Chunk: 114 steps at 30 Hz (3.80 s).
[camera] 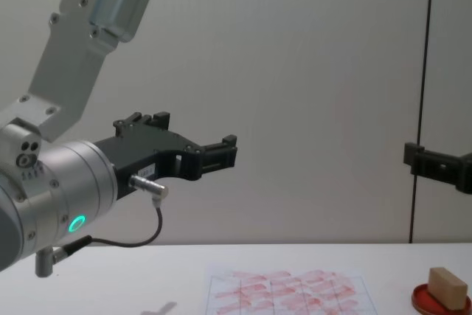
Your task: Use the one hand to pick up the stamp and affix it onto the A4 paper.
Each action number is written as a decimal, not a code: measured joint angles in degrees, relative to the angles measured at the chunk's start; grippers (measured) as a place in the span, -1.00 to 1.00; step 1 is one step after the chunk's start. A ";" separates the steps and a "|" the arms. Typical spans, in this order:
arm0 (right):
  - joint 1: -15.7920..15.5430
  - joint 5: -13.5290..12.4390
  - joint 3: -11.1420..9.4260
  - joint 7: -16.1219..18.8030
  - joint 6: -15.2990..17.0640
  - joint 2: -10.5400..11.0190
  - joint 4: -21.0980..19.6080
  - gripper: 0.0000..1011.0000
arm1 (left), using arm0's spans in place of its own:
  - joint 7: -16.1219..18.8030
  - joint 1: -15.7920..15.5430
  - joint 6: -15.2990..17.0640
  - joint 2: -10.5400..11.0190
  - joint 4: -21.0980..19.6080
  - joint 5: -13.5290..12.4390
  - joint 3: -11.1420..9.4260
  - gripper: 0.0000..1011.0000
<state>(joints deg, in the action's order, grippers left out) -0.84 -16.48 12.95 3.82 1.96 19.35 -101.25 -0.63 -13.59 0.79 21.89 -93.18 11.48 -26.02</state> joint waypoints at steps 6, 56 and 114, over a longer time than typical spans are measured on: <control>0.00 0.00 0.00 0.00 0.00 -0.01 0.00 0.98 | 0.00 0.00 0.00 0.00 0.00 0.00 0.00 0.98; 1.87 3.66 0.43 -5.87 9.73 -2.88 2.69 0.98 | 0.00 0.00 0.00 0.00 0.00 0.00 0.00 0.98; 12.85 7.34 -0.08 -1.25 9.89 -7.53 27.11 -0.29 | 0.00 0.00 0.00 0.00 0.00 0.00 0.00 0.98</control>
<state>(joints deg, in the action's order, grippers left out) 12.01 -9.14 12.86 2.57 11.85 11.82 -74.13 -0.63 -13.59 0.79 21.89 -93.18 11.48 -26.02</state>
